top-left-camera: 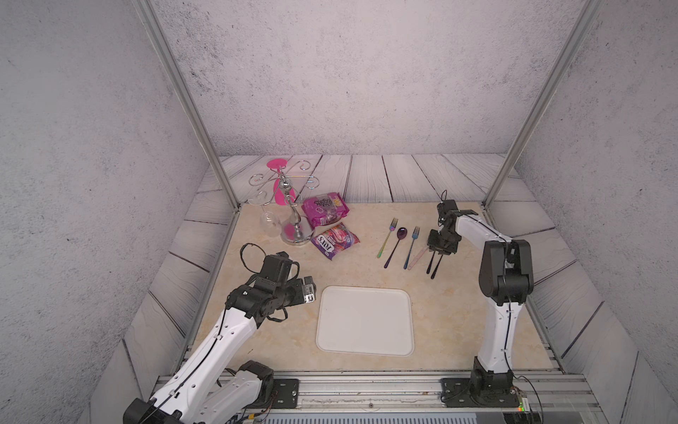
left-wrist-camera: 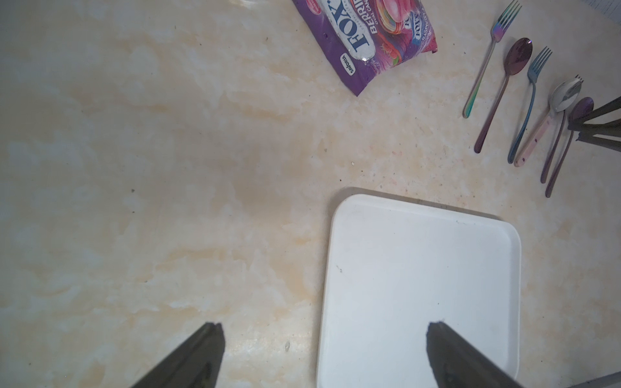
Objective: Set the spoon and fork side by side
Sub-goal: Pick up the fork at the center of the board.
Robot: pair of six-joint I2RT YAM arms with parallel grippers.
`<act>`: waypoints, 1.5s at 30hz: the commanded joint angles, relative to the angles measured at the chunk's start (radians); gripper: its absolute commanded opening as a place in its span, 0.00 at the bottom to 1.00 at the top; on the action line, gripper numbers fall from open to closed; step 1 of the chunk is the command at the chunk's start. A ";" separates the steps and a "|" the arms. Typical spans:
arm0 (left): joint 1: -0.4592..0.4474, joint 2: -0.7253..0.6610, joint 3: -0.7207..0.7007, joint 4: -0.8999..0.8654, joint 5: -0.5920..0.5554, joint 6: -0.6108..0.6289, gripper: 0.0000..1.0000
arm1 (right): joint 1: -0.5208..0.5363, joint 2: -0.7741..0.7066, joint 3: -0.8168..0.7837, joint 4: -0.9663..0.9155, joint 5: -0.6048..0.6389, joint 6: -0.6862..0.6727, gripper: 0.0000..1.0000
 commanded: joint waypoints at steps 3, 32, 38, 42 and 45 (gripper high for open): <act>0.002 0.002 0.012 -0.009 -0.001 0.016 1.00 | -0.004 0.047 0.057 -0.042 0.026 -0.003 0.35; 0.002 0.030 0.014 0.009 -0.006 0.017 0.99 | -0.058 0.188 0.176 -0.051 0.005 -0.050 0.22; 0.002 0.024 0.019 0.002 -0.007 0.017 0.99 | -0.061 0.172 0.151 -0.034 0.008 -0.036 0.06; 0.002 0.015 0.022 -0.006 -0.010 0.018 0.99 | -0.062 0.134 0.116 -0.015 -0.005 -0.028 0.00; 0.002 0.006 0.029 -0.018 -0.016 0.018 0.99 | -0.062 0.076 0.073 0.010 -0.025 -0.020 0.00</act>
